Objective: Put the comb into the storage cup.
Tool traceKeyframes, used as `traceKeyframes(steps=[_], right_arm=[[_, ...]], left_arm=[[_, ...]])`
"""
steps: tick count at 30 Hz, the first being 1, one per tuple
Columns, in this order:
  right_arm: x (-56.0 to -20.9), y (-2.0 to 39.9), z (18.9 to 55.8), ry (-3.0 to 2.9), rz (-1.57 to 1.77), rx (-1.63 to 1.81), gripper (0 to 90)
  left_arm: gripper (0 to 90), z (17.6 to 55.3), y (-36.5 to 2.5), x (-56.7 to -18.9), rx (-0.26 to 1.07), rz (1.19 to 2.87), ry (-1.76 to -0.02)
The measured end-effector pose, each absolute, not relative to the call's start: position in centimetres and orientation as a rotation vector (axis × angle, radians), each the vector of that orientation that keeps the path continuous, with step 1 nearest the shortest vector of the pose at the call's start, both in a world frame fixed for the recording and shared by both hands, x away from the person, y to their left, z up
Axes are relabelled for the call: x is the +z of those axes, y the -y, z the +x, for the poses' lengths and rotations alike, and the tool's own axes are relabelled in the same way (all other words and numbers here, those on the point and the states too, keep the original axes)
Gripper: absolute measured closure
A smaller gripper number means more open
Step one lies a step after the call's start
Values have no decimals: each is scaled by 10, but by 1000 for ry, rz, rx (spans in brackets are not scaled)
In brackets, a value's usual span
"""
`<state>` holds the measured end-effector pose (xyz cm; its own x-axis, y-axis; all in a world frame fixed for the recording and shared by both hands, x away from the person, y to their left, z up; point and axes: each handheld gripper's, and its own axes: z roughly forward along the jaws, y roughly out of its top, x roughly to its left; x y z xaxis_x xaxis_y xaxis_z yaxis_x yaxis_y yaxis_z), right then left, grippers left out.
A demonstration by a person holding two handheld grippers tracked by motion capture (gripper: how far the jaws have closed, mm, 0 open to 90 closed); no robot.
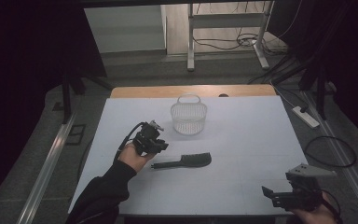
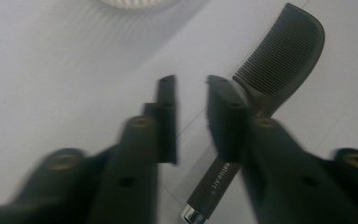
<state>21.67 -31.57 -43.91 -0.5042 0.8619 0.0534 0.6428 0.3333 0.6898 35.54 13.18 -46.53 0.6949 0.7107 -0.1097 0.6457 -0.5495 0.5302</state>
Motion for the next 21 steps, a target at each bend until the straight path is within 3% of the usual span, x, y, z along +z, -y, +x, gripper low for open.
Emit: traceKeyframes(steps=[2,21], right_arm=[[-439,315,217,-2285,1341,952,17],[-439,315,217,-2293,1335,950,21]], left_arm=[[890,355,-132,-465,152,2356,-1041],[890,356,-133,-498,64,2380,-1084]])
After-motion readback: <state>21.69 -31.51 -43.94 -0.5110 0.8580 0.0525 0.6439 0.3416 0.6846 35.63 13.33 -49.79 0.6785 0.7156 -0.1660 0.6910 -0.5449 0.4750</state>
